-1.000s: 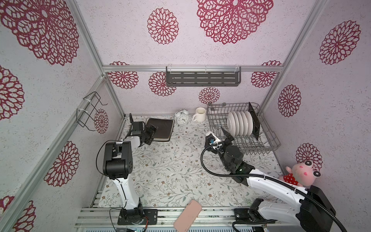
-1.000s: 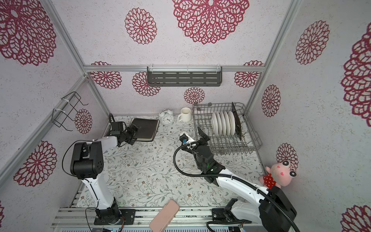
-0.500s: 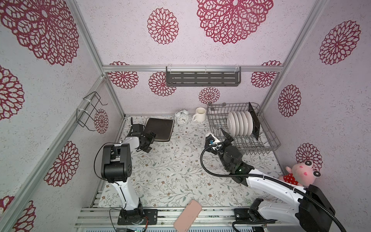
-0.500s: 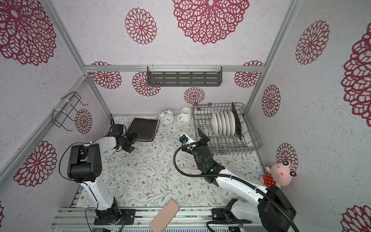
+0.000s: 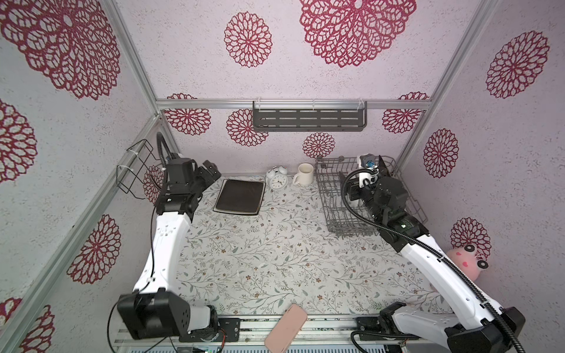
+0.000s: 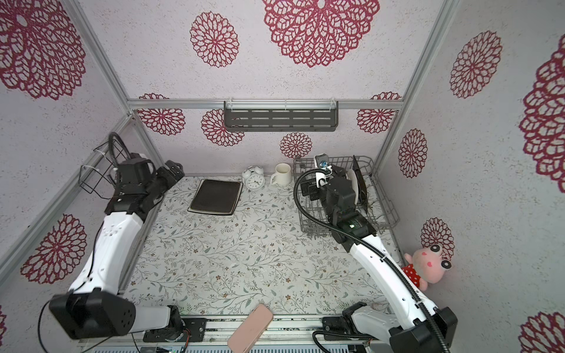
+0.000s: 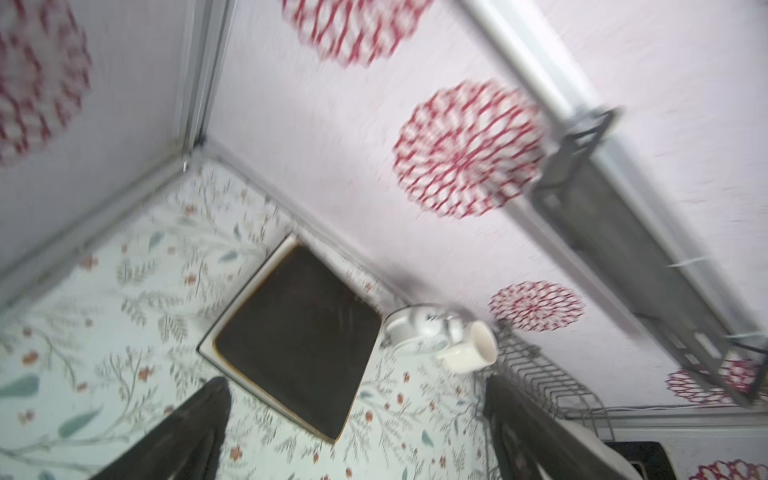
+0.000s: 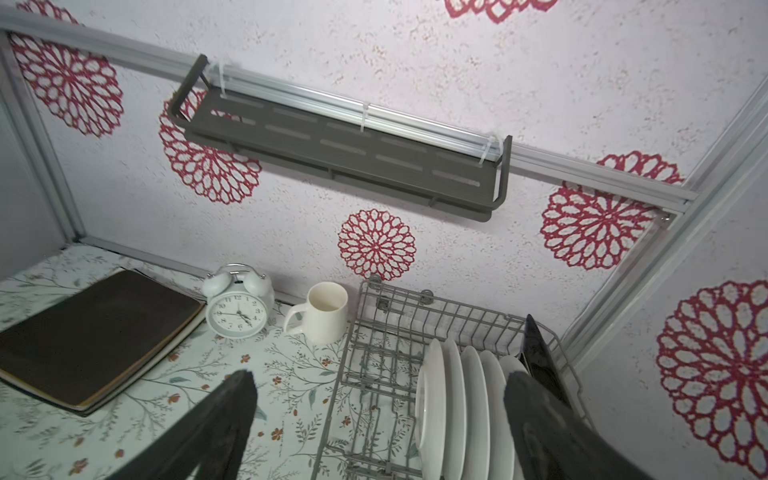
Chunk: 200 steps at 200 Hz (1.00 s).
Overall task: Unload the plates from the dish rack
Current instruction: Pick up the plate from the dish rack.
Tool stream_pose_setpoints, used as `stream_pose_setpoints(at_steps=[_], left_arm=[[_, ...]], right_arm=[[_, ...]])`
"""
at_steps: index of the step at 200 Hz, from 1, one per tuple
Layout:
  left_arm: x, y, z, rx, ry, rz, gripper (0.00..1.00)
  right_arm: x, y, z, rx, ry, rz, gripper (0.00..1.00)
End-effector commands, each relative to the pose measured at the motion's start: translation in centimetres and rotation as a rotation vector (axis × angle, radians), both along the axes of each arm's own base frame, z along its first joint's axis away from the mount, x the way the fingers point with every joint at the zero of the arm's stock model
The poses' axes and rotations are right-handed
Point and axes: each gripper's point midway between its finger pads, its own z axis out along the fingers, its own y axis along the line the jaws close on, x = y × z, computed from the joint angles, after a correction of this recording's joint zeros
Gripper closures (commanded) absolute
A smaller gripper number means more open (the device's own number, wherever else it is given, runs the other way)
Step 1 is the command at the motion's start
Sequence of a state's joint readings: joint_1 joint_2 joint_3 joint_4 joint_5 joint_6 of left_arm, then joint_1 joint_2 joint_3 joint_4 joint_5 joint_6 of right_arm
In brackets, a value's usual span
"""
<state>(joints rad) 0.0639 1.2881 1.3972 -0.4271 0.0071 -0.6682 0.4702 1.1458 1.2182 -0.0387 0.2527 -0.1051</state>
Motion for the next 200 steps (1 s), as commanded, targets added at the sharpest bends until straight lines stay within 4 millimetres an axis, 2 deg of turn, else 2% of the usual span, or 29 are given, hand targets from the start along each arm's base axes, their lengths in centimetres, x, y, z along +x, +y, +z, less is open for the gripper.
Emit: stream_pose_setpoints(at_steps=[1,28,55,82,120,147,200], left_arm=[[-1.4,-0.4,3.0,0.167,-0.115,-0.068,0.03],[-3.1,-3.4,6.6,0.182,-0.313,-0.225,0.03],[-4.1,-6.3,7.6,0.123,-0.391,-0.385,0.03],[-4.3,-7.8,6.9,0.127,-0.345,-0.464,0.03],[-4.9,-8.6,5.0,0.175,-0.251,-0.490,0.03],[-5.3,-9.1,4.1,0.198,-0.209,-0.504,0.02],[-4.9,-10.0,2.5,0.216,-0.144,-0.524,0.00]], right_arm=[[-0.5,0.8,-2.7,0.087,0.182,0.053,0.04],[1.3,-0.5,-3.9,0.159,0.285,0.001,0.09],[3.4,-1.8,-6.5,0.196,0.399,-0.035,0.14],[5.4,-3.9,-9.4,0.236,0.486,-0.082,0.16],[8.2,-6.2,-13.1,0.214,0.565,-0.142,0.17],[10.1,-6.9,-14.9,0.161,0.588,-0.173,0.19],[12.9,-8.0,-18.5,0.055,0.640,-0.240,0.28]])
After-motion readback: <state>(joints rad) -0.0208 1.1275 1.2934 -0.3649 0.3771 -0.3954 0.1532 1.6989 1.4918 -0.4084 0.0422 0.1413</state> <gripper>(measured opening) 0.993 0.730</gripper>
